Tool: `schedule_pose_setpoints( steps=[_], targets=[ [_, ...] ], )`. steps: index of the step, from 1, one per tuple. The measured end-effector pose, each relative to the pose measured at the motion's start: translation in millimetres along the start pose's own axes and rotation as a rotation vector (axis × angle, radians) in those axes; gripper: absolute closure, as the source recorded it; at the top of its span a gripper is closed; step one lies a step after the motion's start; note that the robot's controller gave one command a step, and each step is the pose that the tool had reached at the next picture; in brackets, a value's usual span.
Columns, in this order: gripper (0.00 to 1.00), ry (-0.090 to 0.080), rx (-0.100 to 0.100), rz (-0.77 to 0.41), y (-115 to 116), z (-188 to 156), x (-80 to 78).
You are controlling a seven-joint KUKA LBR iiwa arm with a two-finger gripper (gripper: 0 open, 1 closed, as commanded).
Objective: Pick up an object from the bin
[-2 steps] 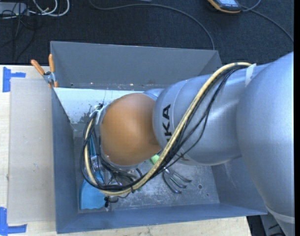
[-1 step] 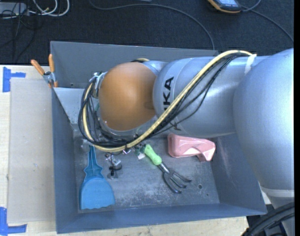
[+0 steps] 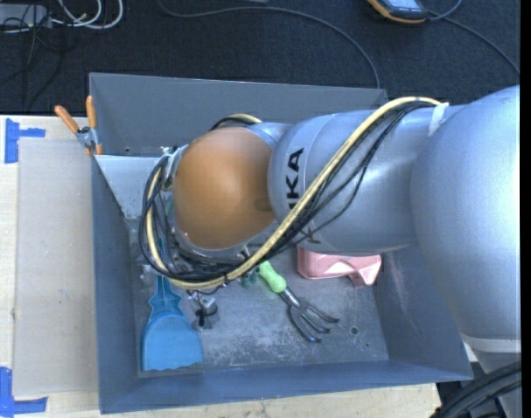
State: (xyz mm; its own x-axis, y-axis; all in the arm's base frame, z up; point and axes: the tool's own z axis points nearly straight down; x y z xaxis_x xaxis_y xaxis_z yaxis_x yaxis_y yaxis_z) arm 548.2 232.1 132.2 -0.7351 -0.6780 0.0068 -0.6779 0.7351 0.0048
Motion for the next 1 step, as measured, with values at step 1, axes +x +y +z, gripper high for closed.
schedule_pose_setpoints(
  steps=[1],
  targets=[
    [0.0, -0.006, 0.005, -0.32, -8.8, 52.3, -22.0]
  ],
)
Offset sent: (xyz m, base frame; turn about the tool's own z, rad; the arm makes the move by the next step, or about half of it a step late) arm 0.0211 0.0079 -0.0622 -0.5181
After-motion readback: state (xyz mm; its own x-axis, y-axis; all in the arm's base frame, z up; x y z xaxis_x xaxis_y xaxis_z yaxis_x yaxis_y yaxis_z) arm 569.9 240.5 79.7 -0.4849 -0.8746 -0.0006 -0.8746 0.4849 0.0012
